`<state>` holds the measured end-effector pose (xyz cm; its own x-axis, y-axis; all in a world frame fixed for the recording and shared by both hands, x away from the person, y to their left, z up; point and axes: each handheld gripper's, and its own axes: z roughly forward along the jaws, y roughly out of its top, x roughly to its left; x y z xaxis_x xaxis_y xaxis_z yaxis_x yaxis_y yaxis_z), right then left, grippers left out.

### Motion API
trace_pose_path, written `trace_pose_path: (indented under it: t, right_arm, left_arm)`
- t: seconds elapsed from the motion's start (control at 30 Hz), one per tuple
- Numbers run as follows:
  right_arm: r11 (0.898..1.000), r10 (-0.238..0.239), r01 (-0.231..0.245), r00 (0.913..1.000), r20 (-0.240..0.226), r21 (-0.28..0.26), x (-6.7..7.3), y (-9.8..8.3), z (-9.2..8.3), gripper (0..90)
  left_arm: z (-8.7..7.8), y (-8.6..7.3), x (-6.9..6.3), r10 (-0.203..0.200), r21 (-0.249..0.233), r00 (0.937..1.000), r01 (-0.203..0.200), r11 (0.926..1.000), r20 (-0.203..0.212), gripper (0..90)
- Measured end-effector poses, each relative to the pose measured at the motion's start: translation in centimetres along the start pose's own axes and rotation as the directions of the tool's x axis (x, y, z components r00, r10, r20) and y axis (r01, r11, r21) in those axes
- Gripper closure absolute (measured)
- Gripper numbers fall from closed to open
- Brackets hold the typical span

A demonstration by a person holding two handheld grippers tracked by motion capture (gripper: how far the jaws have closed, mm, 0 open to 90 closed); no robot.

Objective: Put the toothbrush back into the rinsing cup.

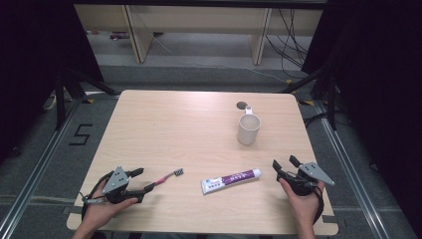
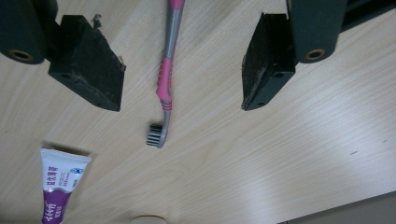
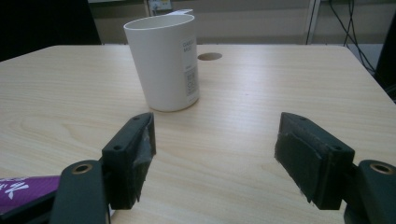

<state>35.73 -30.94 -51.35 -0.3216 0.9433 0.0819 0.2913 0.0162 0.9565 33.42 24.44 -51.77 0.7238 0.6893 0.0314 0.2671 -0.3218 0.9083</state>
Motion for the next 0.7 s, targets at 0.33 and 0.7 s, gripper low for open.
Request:
trace_pose_path:
  t: [0.33,0.7]
  right_arm:
    - [1.000,-0.001,0.001,0.9995,-0.032,0.006,0.3,0.0,0.2,30.1]
    - [0.999,-0.010,0.012,0.9987,-0.051,0.036,0.2,0.1,0.3,31.2]
  left_arm:
    - [0.1,3.2,0.0,0.021,0.106,0.9990,-0.025,0.9940,0.038,37.5]
    - [2.4,7.1,0.7,0.074,0.554,0.9636,-0.209,0.8059,0.257,48.0]
